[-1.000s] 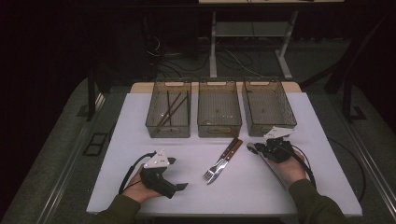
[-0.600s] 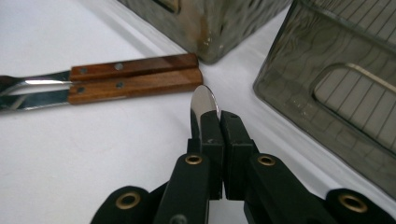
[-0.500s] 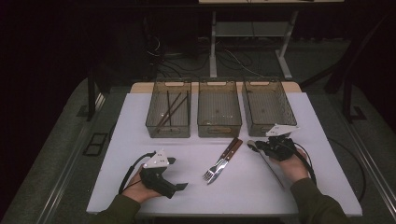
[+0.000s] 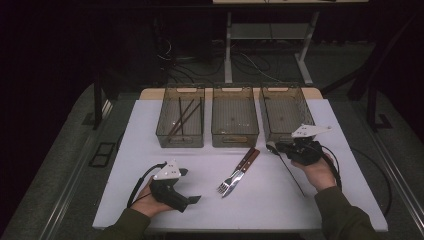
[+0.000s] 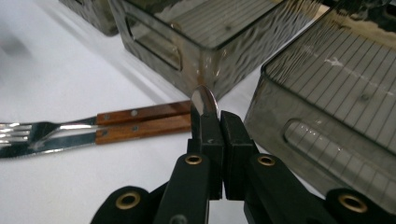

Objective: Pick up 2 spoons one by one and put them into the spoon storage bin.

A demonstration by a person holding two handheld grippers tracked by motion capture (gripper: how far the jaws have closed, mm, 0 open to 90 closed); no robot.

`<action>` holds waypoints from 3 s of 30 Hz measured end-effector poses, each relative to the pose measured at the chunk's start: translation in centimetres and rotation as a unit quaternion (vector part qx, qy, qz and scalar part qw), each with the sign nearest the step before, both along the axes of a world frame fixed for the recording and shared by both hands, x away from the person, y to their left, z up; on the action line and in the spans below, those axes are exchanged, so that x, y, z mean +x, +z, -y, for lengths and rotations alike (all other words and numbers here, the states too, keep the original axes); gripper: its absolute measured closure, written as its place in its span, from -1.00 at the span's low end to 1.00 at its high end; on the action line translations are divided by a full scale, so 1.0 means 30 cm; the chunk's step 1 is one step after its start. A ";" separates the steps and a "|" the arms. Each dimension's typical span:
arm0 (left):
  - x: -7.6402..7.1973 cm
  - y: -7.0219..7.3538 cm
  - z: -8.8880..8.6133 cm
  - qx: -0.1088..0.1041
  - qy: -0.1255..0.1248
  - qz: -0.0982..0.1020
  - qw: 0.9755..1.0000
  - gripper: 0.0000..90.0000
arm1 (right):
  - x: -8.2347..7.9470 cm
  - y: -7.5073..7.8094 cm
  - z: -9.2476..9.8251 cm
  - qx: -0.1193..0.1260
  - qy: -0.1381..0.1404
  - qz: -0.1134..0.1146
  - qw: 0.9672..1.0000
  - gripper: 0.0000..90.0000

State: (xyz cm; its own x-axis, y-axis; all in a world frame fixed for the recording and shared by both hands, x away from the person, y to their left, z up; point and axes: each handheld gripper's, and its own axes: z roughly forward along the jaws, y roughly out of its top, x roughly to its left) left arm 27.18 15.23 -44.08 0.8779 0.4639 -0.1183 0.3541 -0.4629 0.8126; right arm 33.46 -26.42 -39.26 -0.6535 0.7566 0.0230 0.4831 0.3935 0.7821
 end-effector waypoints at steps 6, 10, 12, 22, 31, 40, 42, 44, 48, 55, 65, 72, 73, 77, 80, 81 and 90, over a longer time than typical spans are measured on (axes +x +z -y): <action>-0.001 0.001 -0.002 -0.002 0.000 0.000 1.000 -1.00 | 0.019 0.043 -0.006 0.018 -0.002 0.002 1.000 0.97; 0.000 0.002 -0.001 -0.002 -0.001 -0.001 1.000 -1.00 | 0.042 0.077 -0.019 0.021 -0.003 0.009 1.000 0.97; 0.002 0.002 -0.003 -0.001 -0.001 -0.001 1.000 -1.00 | 0.058 0.096 -0.025 0.024 -0.004 0.013 1.000 0.97; 0.005 0.002 -0.007 -0.005 0.001 -0.002 1.000 -1.00 | 0.156 0.193 -0.068 0.029 -0.015 0.028 0.999 0.97; 0.008 0.002 -0.007 -0.005 0.000 -0.001 1.000 -1.00 | 0.277 0.244 -0.129 0.026 -0.028 0.032 0.999 0.97; 0.005 0.005 -0.007 -0.012 -0.001 -0.004 1.000 -1.00 | 0.390 0.269 -0.207 0.021 -0.036 0.031 0.999 0.97; 0.006 0.005 -0.007 -0.011 -0.001 -0.003 1.000 -1.00 | 0.415 0.266 -0.226 0.021 -0.038 0.031 0.999 0.97; 0.006 0.006 -0.007 -0.012 -0.002 0.000 1.000 -1.00 | 0.441 0.259 -0.246 0.017 -0.042 0.030 0.999 0.97; 0.006 0.008 -0.008 -0.014 -0.006 0.002 1.000 -1.00 | 0.488 0.252 -0.281 0.013 -0.048 0.030 0.998 0.97; 0.005 0.013 -0.011 -0.018 -0.010 0.004 1.000 -1.00 | 0.553 0.224 -0.345 -0.007 -0.055 0.029 0.998 0.97; 0.006 0.013 -0.007 -0.020 -0.009 0.003 1.000 -1.00 | 0.597 0.183 -0.360 -0.021 -0.076 0.035 0.996 0.97; 0.005 0.013 -0.005 -0.018 -0.011 0.003 1.000 -1.00 | 0.598 0.131 -0.380 -0.038 -0.077 0.022 0.996 0.96; 0.004 0.013 -0.005 -0.017 -0.012 0.002 1.000 -1.00 | 0.599 0.121 -0.383 -0.039 -0.078 0.015 0.996 0.95; 0.005 0.013 -0.006 -0.017 -0.012 0.003 1.000 -1.00 | 0.592 0.093 -0.385 -0.042 -0.079 0.001 0.996 0.53; 0.005 0.013 -0.005 -0.017 -0.012 0.002 1.000 -1.00 | 0.579 0.091 -0.375 -0.030 -0.082 -0.004 0.996 0.29; 0.005 0.013 -0.005 -0.017 -0.012 0.002 1.000 -1.00 | 0.575 0.093 -0.368 -0.025 -0.082 -0.003 0.996 0.24; 0.004 0.012 -0.003 -0.010 -0.013 0.003 1.000 -1.00 | 0.505 0.122 -0.308 0.017 -0.073 -0.014 0.997 -0.10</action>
State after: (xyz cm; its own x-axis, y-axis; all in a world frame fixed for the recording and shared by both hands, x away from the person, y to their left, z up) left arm 27.30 15.34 -43.72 0.8904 0.4387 -0.1213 0.3368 -0.4557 0.8240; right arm 48.62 -17.17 -35.61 -0.5351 0.8421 0.0675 0.5558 0.2907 0.7788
